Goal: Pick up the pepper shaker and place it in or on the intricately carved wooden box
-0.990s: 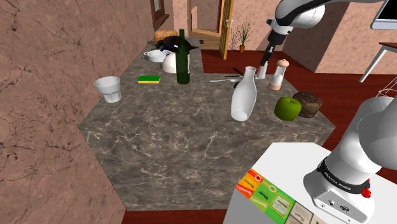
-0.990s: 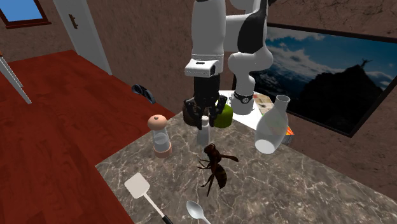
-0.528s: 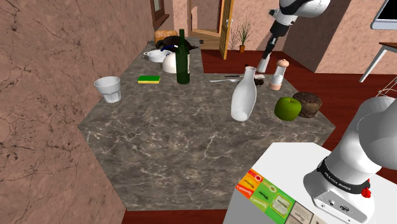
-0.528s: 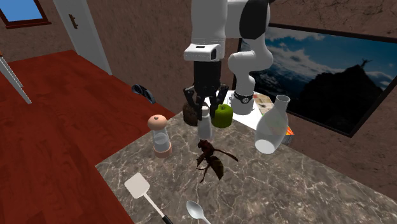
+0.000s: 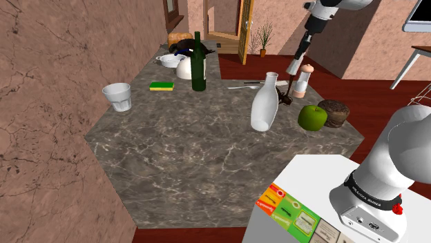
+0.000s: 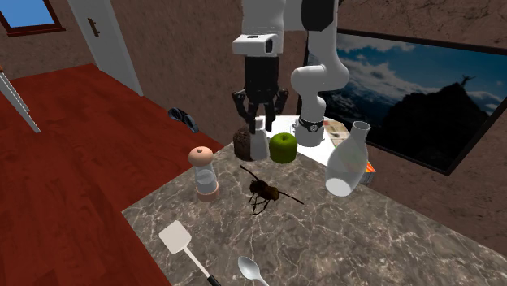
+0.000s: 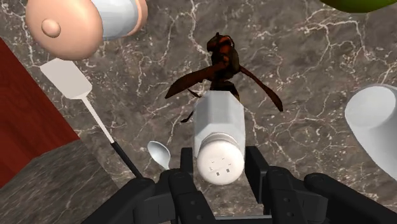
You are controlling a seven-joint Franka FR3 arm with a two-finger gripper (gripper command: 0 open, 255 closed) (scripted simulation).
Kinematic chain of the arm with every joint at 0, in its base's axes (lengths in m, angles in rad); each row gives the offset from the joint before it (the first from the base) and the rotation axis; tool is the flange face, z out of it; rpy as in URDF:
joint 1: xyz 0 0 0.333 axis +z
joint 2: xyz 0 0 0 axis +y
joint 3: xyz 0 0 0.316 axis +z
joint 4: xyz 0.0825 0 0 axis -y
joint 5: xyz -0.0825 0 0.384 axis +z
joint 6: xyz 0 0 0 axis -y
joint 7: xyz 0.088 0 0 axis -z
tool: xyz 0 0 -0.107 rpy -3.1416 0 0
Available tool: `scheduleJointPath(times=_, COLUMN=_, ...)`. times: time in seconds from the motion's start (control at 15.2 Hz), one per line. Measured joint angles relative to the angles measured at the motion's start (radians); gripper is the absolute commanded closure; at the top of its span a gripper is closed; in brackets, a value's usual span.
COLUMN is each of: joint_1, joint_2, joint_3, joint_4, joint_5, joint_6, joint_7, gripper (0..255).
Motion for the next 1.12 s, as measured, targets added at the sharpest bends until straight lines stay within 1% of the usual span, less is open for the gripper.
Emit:
scheduleJointPath(times=0.2, joint_1=-0.048, joint_2=-0.118, joint_3=0.023, joint_4=-0.071, joint_5=-0.063, joint_6=-0.035, joint_7=0.011, gripper=255)
scheduleJointPath(times=0.4, joint_1=-0.098, joint_2=-0.219, joint_3=0.032, joint_4=-0.136, joint_5=-0.112, joint_6=-0.064, joint_7=0.000, gripper=255)
scheduleJointPath(times=0.59, joint_1=-0.156, joint_2=-0.330, joint_3=0.047, joint_4=-0.175, joint_5=-0.155, joint_6=-0.133, joint_7=-0.018, gripper=255)
scheduleJointPath(times=0.92, joint_1=-0.240, joint_2=-0.476, joint_3=0.054, joint_4=-0.236, joint_5=-0.207, joint_6=-0.216, joint_7=-0.059, gripper=255)
scheduleJointPath(times=1.06, joint_1=-0.282, joint_2=-0.547, joint_3=0.058, joint_4=-0.262, joint_5=-0.228, joint_6=-0.261, joint_7=-0.082, gripper=255)
scheduleJointPath(times=1.12, joint_1=-0.290, joint_2=-0.559, joint_3=0.055, joint_4=-0.267, joint_5=-0.233, joint_6=-0.269, joint_7=-0.089, gripper=255)
